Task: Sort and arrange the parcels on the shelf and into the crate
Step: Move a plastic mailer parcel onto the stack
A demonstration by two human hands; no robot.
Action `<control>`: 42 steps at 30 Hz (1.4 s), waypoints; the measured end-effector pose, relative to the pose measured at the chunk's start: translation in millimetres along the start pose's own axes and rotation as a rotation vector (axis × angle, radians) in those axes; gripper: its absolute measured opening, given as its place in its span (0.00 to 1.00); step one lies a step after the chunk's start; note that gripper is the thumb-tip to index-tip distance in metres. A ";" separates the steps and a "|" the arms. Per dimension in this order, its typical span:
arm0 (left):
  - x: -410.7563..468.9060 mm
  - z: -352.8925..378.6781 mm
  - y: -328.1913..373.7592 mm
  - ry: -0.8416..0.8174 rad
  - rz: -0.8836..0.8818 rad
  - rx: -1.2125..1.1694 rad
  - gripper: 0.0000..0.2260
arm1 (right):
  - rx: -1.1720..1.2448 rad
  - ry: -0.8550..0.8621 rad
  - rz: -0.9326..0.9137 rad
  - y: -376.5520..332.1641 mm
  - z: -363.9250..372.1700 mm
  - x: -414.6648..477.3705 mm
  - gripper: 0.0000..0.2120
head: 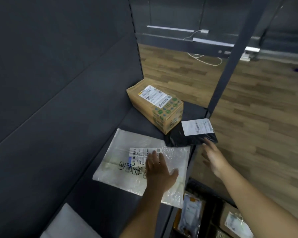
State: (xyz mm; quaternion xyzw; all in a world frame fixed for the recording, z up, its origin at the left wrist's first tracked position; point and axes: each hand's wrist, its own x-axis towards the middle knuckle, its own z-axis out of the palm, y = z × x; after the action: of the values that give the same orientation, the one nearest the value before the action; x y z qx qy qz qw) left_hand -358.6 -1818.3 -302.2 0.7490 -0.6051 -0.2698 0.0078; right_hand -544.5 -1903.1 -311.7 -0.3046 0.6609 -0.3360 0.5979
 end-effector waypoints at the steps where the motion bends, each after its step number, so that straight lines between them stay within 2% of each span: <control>1: 0.3 2.4 -1.7 0.005 0.008 0.007 0.40 | 0.036 0.000 0.028 -0.8 1.8 4.4 0.22; 5: 1.7 8.4 -3.9 0.028 0.030 0.014 0.40 | 0.118 0.025 0.118 -3.2 8.5 14.9 0.21; 9: 0.3 7.8 -4.0 0.037 0.037 0.002 0.39 | 0.199 0.113 0.084 -1.4 5.0 14.3 0.21; 16: -0.3 6.0 -2.9 0.029 0.026 0.012 0.39 | 0.299 0.040 0.148 -11.6 7.7 16.4 0.17; 19: 0.6 3.2 -3.7 -0.002 0.024 0.030 0.39 | 0.274 0.053 0.121 -11.8 4.7 19.4 0.19; 23: -3.5 -1.6 -5.0 -0.004 0.035 0.060 0.38 | 0.362 0.081 0.020 -20.4 -10.0 12.6 0.20; 26: -11.3 -6.1 -2.9 -0.037 -0.011 0.036 0.38 | 0.394 0.188 -0.084 -29.5 -16.8 1.1 0.19; 29: -15.4 -10.6 -0.7 -0.013 -0.038 -0.001 0.37 | 0.384 0.390 -0.193 -42.0 -19.6 -1.9 0.15; 31: -17.2 -11.1 1.5 0.016 -0.040 -0.019 0.37 | 0.380 0.513 -0.203 -50.2 -18.7 3.1 0.12; 33: -17.8 -9.4 3.5 0.030 -0.047 -0.039 0.37 | 0.339 0.558 -0.169 -54.1 -13.8 11.7 0.10; 38: -20.1 -7.1 0.2 0.093 -0.055 -0.117 0.36 | 0.263 0.493 -0.129 -46.8 1.1 21.0 0.07; 40: -21.7 -11.8 -3.3 0.138 -0.070 -0.173 0.36 | 0.283 0.403 -0.162 -42.9 0.3 15.2 0.06; 42: -19.2 -21.8 -3.8 0.149 -0.116 -0.326 0.35 | 0.307 0.311 -0.190 -43.0 -1.7 6.9 0.10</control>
State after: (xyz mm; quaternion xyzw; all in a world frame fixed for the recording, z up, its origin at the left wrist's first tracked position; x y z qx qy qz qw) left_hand -348.5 -1806.7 -277.3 0.7893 -0.5071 -0.3080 0.1582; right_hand -546.8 -1933.9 -280.9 -0.2157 0.6546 -0.5303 0.4937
